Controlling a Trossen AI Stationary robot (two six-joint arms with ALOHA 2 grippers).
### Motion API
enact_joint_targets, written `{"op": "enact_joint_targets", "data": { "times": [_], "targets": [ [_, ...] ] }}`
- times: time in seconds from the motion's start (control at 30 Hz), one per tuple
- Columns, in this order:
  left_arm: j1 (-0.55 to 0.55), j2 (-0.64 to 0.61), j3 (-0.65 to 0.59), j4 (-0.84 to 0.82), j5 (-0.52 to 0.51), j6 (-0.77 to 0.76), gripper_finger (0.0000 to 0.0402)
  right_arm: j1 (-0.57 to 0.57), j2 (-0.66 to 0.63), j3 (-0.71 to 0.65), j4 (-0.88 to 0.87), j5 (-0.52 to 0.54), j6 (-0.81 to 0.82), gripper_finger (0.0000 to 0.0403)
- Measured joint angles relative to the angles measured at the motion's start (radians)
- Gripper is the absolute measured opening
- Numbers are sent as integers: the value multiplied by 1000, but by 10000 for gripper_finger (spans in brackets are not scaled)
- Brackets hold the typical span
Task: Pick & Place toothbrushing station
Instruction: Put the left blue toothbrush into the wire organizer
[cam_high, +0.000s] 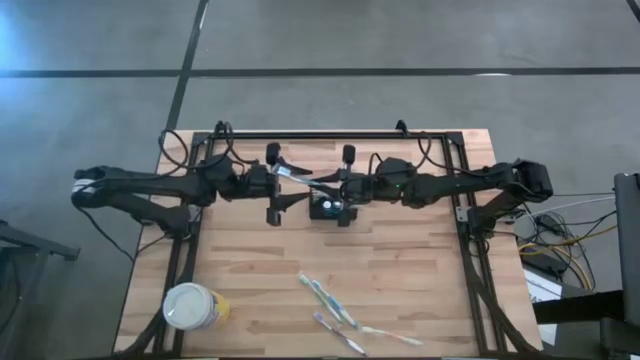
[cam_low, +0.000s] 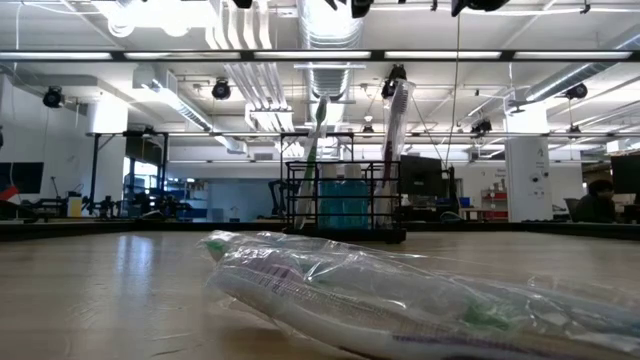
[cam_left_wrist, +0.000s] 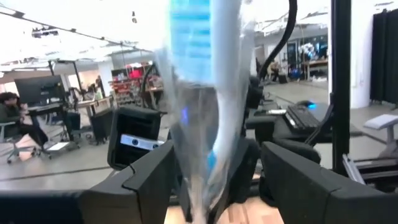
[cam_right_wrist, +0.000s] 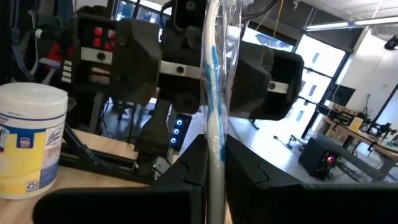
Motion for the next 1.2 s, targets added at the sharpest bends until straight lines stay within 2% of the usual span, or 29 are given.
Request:
{"op": "enact_joint_targets", "data": {
  "times": [0.2, 0.33, 0.97, 1.1, 1.2],
  "targets": [
    [0, 14, 2, 40, 3, -1, 237, 0, -1, 0, 4, 24, -16, 24],
    [0, 30, 2, 67, 3, -4, 215, 0, -1, 0, 8, 24, -16, 24],
    [0, 34, 3, 89, -2, -12, 22, 1, -1, -2, 9, 21, -9, 24],
    [0, 34, 3, 88, -1, -2, 22, 1, -1, -2, 9, 19, -8, 26],
    [0, 34, 3, 84, -1, -6, 22, 1, -1, -2, 15, 14, 5, 46]
  ]
}}
